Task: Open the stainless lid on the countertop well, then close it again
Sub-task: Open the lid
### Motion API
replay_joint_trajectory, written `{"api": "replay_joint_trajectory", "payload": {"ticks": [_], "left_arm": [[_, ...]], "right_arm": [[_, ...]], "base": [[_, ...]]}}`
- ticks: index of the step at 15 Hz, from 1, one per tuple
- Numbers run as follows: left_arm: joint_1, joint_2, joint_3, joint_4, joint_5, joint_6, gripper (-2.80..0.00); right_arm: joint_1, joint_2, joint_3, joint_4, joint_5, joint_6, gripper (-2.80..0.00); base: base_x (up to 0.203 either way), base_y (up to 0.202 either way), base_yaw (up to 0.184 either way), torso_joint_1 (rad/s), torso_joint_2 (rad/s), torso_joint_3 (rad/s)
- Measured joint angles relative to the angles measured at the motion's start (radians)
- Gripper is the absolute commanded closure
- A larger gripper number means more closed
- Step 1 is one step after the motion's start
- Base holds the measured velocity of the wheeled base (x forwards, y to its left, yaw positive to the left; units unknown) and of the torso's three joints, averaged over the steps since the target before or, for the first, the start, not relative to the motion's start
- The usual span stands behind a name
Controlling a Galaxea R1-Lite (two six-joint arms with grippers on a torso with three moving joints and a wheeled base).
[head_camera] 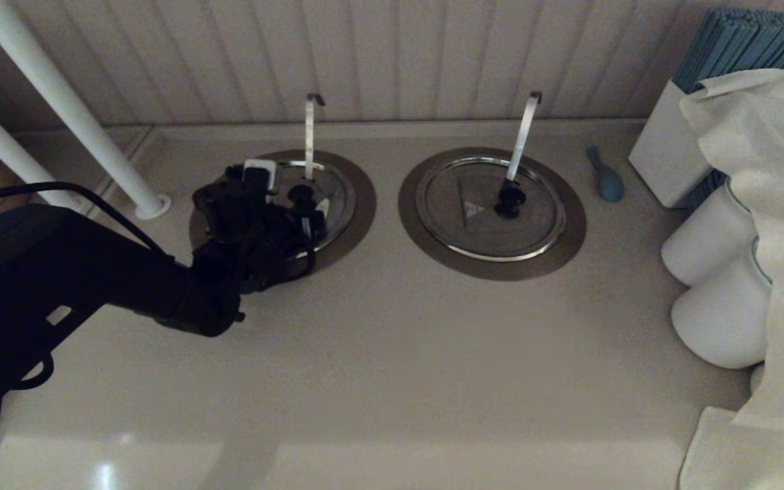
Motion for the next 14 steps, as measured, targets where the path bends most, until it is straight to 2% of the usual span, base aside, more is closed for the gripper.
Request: {"api": "replay_joint_trajectory", "payload": {"ticks": [14], "left_arm": [[0.001,-0.017,-0.003,0.000,0.007,0.000,-2.80]], "right_arm": [[0.000,0.000,0.000,0.000,0.000,0.000,0.00]], "base": [[0.000,0.000,0.000,0.000,0.00,0.000]]}}
